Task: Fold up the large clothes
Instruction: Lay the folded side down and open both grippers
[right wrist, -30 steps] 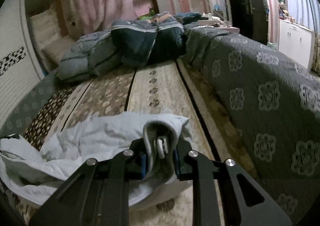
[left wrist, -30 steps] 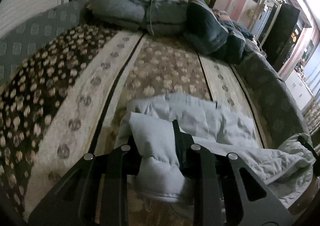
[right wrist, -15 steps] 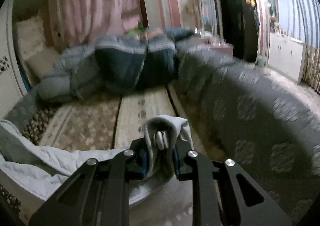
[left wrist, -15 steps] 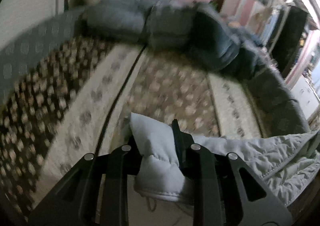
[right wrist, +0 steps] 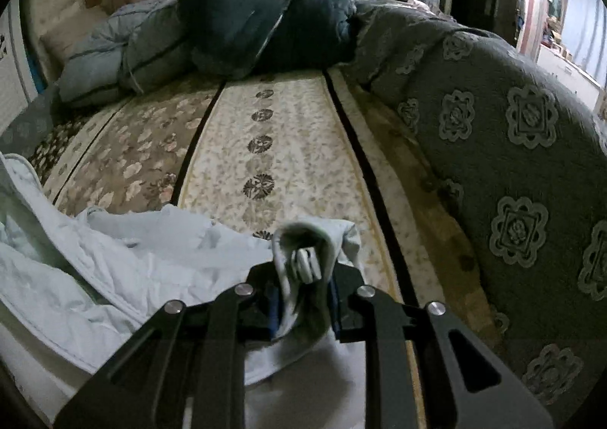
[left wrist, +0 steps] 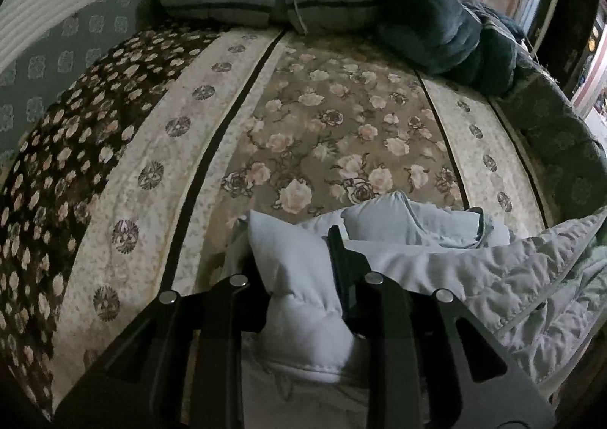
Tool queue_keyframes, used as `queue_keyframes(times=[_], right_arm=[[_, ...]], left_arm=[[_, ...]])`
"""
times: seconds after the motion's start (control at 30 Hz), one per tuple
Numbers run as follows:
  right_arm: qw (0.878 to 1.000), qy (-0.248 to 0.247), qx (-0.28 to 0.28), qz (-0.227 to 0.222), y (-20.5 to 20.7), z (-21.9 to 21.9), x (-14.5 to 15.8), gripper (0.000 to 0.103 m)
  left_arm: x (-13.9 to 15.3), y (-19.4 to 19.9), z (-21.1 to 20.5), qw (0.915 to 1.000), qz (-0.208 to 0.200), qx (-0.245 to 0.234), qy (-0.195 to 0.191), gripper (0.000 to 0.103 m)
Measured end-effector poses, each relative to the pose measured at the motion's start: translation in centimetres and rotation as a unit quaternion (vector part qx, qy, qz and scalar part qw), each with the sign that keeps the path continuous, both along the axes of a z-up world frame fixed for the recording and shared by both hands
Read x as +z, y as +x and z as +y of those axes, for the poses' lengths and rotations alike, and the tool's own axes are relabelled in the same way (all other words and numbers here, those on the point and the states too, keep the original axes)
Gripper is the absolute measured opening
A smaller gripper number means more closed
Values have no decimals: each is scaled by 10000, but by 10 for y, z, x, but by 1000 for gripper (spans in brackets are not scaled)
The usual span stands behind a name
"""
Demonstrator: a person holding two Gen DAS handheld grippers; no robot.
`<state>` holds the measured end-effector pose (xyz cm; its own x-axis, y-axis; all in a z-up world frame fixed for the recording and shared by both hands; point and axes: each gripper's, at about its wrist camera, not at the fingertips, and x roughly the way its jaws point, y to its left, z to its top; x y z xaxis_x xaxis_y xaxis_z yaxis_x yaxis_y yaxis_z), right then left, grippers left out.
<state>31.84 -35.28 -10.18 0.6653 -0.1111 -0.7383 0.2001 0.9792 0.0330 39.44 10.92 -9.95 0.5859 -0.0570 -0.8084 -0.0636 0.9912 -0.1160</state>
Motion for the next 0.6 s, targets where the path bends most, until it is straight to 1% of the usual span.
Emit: queue_keyframes(times=[0.03, 0.07, 0.1, 0.13, 0.17, 0.2, 0.3, 0.33, 0.37, 0.4, 0.47, 0.5, 0.53, 0.6], right_arm=[[10000, 60, -27, -24, -2, -1, 3, 22], [9999, 141, -60, -31, -3, -3, 6, 25], [9996, 274, -93, -42, -4, -6, 8, 29], [9988, 466, -117, -71, -8, -11, 13, 31], [9977, 659, -78, -129, -10, -15, 16, 40], [9955, 916, -6, -240, -14, -20, 21, 55], [9893, 1330, 51, -591, -29, -34, 43, 69], [9876, 1390, 83, -730, -35, -38, 52, 72], [9864, 1416, 110, -821, -39, -41, 59, 74], [9856, 1429, 154, -893, -44, -43, 68, 74], [9869, 1306, 217, -926, -50, -45, 80, 74], [9884, 1168, 260, -930, -54, -45, 84, 74], [9895, 1071, 296, -926, -57, -44, 86, 75], [9921, 833, 343, -876, -62, -43, 86, 83]], left_arm=[[5, -4, 0, 10000, -29, 43, -29, 25], [10, -8, -1, 10000, -70, 63, -21, 29], [16, -12, -2, 9999, -97, 51, -27, 36], [21, -15, -4, 9999, -110, 22, -46, 40], [24, -15, -5, 9999, -109, -6, -58, 51], [32, -17, -5, 9999, -102, -36, -94, 62], [51, -21, -2, 9997, -144, -70, -178, 77], [55, -22, 0, 9996, -148, -82, -225, 79], [60, -24, 3, 9994, -173, -80, -289, 82], [67, -28, 5, 9994, -273, -23, -220, 89], [81, -39, 9, 9985, -543, 108, 57, 100], [86, -44, 11, 9981, -605, 69, 45, 100], [90, -46, 14, 9983, -586, 20, -7, 100], [92, -54, 17, 9984, -569, -34, 16, 100]])
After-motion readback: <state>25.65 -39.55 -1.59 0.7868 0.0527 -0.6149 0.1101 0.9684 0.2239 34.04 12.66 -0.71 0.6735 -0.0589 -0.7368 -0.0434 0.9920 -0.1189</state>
